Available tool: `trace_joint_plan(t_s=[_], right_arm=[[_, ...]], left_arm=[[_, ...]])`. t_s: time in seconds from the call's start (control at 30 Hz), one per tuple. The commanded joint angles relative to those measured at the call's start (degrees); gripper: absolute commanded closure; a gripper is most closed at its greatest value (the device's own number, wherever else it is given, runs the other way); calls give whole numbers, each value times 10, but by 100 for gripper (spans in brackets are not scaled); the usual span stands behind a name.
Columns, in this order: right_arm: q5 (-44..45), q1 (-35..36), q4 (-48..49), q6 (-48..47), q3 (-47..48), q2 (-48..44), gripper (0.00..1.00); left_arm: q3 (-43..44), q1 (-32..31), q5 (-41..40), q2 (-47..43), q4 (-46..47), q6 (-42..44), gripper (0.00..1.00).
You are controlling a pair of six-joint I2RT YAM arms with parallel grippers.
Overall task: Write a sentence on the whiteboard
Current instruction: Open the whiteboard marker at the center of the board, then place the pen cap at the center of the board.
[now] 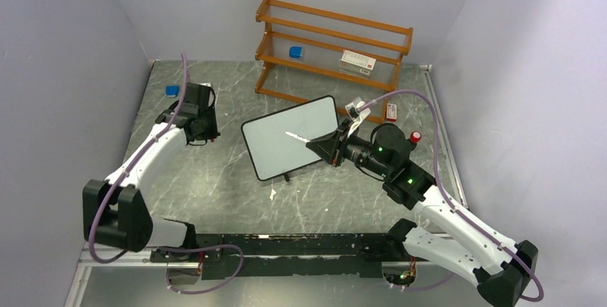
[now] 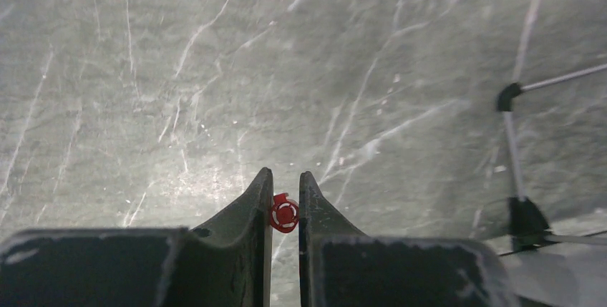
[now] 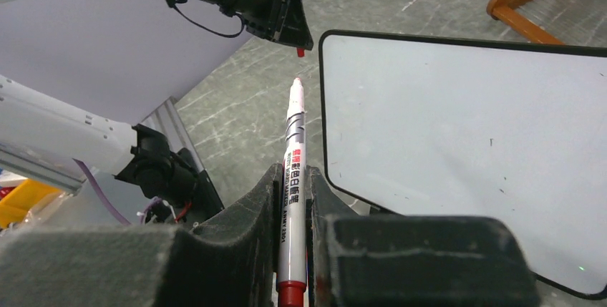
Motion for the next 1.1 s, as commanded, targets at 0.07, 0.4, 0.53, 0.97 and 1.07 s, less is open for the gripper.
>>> trace_joint_plan(t_s=[0.07, 0.4, 0.53, 0.97, 1.07], right_arm=[[14, -1, -19, -16, 16, -7, 100], [14, -1, -15, -12, 13, 1, 100], [10, -1, -10, -10, 11, 5, 100], [9, -1, -12, -14, 18, 16, 100], [16, -1, -30, -23, 25, 15, 100]], left_arm=[[2, 27, 31, 74, -9, 55, 95], [28, 39, 43, 211, -15, 86, 95], [31, 40, 45, 227, -10, 89, 90], [12, 49, 62, 193, 14, 91, 66], [8, 50, 66, 164, 20, 90, 57]])
